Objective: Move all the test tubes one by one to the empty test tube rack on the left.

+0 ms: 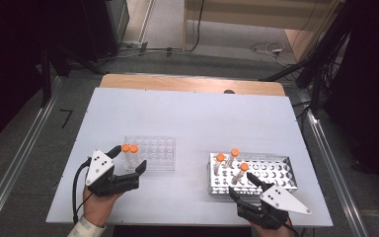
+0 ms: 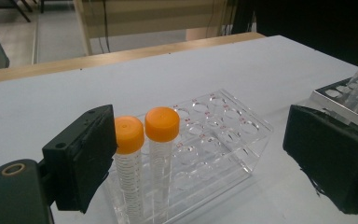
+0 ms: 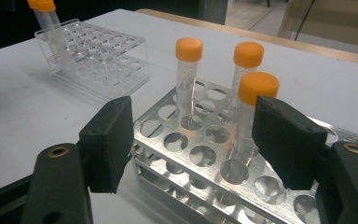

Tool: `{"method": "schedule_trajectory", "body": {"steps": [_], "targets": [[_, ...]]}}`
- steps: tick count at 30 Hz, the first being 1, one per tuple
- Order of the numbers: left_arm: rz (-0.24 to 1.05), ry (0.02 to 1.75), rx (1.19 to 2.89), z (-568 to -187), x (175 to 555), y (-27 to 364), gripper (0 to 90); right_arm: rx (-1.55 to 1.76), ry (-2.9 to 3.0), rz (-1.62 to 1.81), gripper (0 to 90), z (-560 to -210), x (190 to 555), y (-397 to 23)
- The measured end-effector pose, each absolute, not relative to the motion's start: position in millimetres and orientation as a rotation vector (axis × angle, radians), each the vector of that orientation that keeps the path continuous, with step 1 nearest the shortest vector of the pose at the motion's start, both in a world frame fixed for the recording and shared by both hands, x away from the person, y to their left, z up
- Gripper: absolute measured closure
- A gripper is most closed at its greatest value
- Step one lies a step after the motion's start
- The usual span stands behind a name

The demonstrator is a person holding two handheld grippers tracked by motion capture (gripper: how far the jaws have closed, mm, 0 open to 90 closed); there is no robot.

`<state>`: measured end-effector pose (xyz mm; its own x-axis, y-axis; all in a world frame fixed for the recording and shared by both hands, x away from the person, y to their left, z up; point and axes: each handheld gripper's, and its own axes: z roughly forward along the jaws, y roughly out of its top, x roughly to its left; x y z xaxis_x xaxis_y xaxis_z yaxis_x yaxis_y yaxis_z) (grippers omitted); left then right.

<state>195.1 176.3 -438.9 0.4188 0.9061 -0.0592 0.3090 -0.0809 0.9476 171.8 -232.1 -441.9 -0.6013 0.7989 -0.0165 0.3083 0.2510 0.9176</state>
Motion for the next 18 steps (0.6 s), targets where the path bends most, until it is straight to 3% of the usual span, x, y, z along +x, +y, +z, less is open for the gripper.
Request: {"method": "schedule_trajectory", "body": {"steps": [18], "targets": [[0.704, 1.090, 1.626, -440.8, 195.9, 175.4, 11.0, 1.104, 1.970, 1.250, 29.6, -457.5, 197.4, -242.7]]}}
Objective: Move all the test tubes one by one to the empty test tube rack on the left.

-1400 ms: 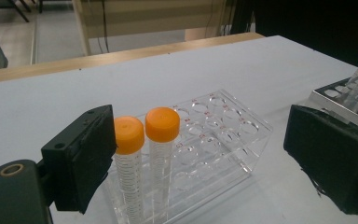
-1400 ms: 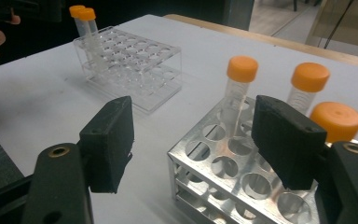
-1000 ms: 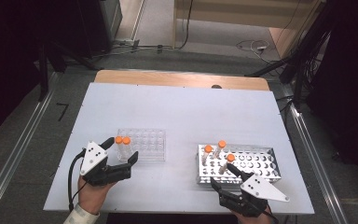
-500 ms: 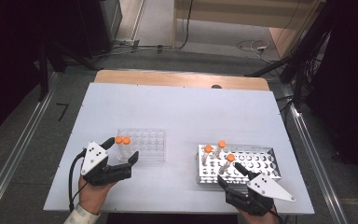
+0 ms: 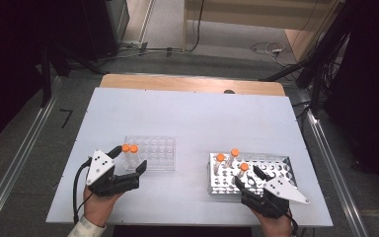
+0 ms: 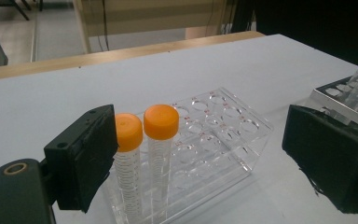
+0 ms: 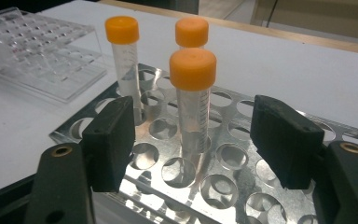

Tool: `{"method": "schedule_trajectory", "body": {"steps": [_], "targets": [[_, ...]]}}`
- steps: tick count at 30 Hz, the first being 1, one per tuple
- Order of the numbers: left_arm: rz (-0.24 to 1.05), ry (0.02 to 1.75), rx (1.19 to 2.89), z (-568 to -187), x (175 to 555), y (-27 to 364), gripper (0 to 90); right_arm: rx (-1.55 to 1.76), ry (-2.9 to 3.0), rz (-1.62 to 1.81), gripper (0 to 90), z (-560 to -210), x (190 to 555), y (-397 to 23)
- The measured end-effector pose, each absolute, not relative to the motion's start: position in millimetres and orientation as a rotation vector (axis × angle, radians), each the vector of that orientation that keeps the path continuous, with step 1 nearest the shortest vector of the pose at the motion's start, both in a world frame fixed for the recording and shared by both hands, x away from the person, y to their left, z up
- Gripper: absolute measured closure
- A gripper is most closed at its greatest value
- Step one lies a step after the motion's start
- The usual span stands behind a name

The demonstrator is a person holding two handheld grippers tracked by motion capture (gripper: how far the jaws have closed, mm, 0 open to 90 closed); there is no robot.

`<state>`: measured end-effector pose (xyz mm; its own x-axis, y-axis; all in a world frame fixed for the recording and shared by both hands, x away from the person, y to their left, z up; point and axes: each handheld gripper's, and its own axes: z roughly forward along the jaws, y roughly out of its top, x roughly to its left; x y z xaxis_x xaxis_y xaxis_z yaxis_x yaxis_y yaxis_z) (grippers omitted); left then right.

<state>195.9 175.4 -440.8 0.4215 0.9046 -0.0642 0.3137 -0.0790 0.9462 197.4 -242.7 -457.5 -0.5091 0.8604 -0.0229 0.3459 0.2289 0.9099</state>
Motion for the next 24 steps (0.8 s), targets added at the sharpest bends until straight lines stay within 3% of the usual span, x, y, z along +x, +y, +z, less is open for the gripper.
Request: {"method": "schedule_trajectory", "body": {"steps": [19, 24], "targets": [[0.700, 1.089, 1.632, -441.9, 195.4, 173.0, 11.5, 1.117, 1.972, 1.217, 70.6, -470.2, 211.4, -236.5], [0.706, 1.086, 1.632, -441.7, 194.3, 172.4, 11.5, 1.121, 1.961, 1.222, 71.3, -469.9, 211.2, -236.4]]}}
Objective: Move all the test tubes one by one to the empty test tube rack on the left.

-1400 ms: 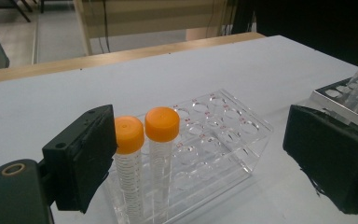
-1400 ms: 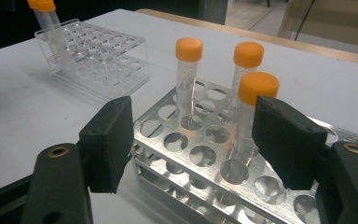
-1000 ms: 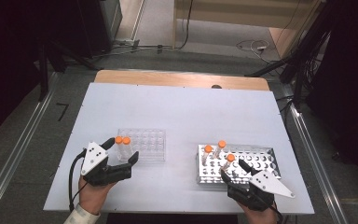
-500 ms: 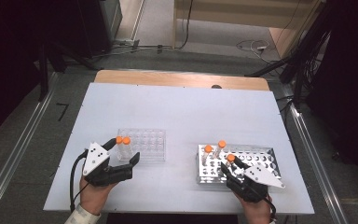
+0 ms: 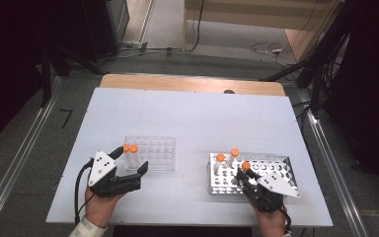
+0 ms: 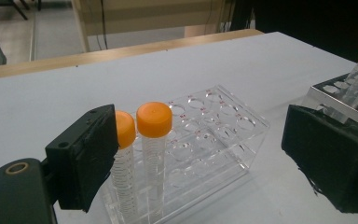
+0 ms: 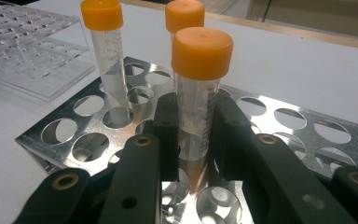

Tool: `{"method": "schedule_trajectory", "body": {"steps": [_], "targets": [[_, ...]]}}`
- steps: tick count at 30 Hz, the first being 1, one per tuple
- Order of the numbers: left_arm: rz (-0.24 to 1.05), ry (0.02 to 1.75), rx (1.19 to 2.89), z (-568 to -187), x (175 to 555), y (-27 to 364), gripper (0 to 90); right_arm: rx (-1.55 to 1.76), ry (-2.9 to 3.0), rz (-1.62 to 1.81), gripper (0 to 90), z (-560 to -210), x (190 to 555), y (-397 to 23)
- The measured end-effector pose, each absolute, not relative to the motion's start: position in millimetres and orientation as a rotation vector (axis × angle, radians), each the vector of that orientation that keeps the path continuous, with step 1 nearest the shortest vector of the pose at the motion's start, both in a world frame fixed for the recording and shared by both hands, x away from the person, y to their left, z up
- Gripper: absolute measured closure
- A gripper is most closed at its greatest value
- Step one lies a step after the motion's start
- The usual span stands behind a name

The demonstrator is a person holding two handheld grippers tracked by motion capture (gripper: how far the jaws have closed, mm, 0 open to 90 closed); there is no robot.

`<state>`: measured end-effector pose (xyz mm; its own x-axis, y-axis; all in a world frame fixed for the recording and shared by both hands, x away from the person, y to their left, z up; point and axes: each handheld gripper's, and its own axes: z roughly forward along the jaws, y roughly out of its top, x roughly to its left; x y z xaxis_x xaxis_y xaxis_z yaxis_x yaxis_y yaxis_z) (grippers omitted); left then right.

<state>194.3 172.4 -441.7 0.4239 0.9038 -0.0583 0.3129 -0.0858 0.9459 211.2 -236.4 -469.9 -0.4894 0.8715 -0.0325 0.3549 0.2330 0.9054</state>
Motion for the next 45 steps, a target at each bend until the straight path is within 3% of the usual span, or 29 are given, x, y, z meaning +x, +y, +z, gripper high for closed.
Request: {"method": "schedule_trajectory", "body": {"steps": [26, 45], "targets": [[0.729, 1.095, 1.644, -444.4, 194.5, 168.2, 11.5, 1.026, 1.856, 1.340, 72.1, -426.2, 199.3, -242.6], [0.728, 1.102, 1.642, -444.7, 194.4, 169.2, 11.5, 0.931, 1.902, 1.408, 72.2, -412.8, 187.0, -219.6]]}}
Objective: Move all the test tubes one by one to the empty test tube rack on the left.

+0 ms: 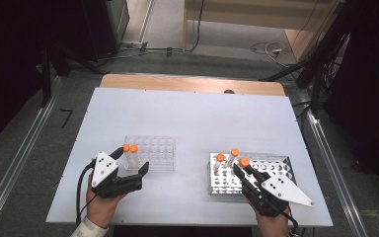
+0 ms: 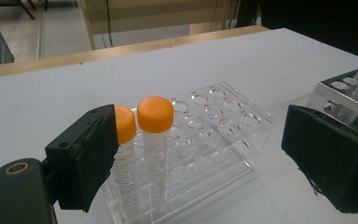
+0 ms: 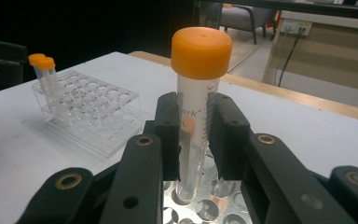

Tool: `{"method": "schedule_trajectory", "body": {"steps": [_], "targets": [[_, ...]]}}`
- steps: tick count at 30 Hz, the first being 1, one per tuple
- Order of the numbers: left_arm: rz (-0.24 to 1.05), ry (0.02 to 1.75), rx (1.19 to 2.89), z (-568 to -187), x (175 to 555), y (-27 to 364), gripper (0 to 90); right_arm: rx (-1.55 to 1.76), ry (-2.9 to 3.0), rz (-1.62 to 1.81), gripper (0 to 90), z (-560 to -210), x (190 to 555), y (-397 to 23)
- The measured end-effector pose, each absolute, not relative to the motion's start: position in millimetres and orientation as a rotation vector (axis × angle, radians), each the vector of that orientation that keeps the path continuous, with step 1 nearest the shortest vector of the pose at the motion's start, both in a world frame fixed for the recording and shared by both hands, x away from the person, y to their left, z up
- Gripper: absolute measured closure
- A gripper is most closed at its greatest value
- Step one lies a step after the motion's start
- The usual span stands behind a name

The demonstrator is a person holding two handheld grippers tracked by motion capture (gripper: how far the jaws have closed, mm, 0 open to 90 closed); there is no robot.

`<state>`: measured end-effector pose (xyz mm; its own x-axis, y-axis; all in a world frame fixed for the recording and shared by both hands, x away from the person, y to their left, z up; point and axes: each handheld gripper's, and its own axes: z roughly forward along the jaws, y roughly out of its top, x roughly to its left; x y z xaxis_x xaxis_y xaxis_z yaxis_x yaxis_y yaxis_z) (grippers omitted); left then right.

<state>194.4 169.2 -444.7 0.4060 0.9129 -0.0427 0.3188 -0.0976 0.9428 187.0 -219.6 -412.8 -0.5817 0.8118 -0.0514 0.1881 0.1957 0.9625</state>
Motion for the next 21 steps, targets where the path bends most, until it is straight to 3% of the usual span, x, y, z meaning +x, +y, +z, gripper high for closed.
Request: {"method": "schedule_trajectory", "body": {"steps": [21], "targets": [[0.717, 1.101, 1.641, -445.9, 194.6, 168.2, 11.6, 0.874, 1.982, 1.433, 72.2, -417.0, 188.8, -193.2]]}}
